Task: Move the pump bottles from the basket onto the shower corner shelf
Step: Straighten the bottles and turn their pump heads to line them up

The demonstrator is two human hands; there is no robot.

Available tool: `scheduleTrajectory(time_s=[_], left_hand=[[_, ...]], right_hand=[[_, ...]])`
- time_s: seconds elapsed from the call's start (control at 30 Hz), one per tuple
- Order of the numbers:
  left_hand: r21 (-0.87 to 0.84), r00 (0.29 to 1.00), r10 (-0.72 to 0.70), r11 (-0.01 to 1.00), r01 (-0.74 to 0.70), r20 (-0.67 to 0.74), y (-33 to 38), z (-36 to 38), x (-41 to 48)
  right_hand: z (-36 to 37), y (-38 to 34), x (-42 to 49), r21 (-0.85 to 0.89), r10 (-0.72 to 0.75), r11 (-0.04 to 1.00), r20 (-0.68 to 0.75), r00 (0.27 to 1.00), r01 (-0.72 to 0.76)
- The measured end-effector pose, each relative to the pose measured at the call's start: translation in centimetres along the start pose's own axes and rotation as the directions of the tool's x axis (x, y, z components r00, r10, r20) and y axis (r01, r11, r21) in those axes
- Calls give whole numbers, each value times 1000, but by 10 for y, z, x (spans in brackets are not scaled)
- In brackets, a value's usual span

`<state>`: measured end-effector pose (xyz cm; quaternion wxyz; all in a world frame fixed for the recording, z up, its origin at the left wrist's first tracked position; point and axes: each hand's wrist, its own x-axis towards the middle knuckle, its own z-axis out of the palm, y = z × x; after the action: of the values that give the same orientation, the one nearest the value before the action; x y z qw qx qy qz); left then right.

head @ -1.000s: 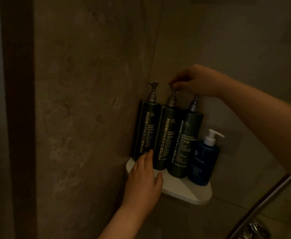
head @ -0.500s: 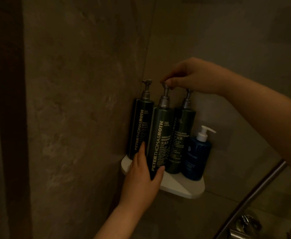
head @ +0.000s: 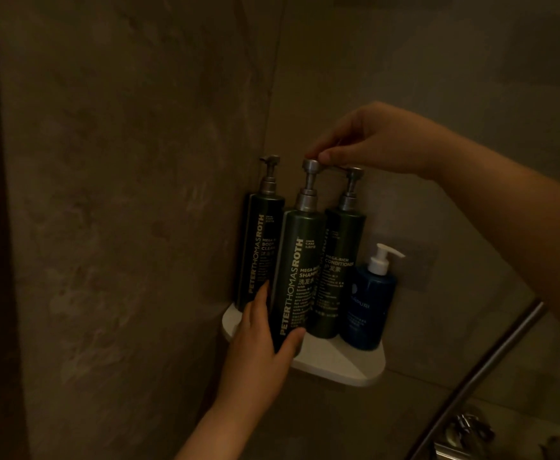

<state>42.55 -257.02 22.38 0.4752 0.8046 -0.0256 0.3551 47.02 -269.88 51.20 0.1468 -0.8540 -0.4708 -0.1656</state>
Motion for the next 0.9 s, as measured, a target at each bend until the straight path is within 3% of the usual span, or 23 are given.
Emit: scheduleTrajectory(time_s=[0.2, 0.5, 0.8, 0.9], left_hand=[[-5, 1000, -9, 1000, 9, -10, -2, -2, -1], [13, 999, -3, 1000, 3, -34, -2, -3, -1], [30, 1000, -9, 1000, 9, -28, -2, -3, -1], [23, 1000, -9, 1000, 10, -28, -3, -2, 0]], right_hand=[[-2, -6, 5, -79, 25, 997, -4, 1000, -25], [0, -14, 16, 30, 145, 989, -10, 989, -144], [5, -28, 13, -237, 171, 952, -107, 979, -192], [4, -25, 12, -209, 139, 965, -95, 986, -157]])
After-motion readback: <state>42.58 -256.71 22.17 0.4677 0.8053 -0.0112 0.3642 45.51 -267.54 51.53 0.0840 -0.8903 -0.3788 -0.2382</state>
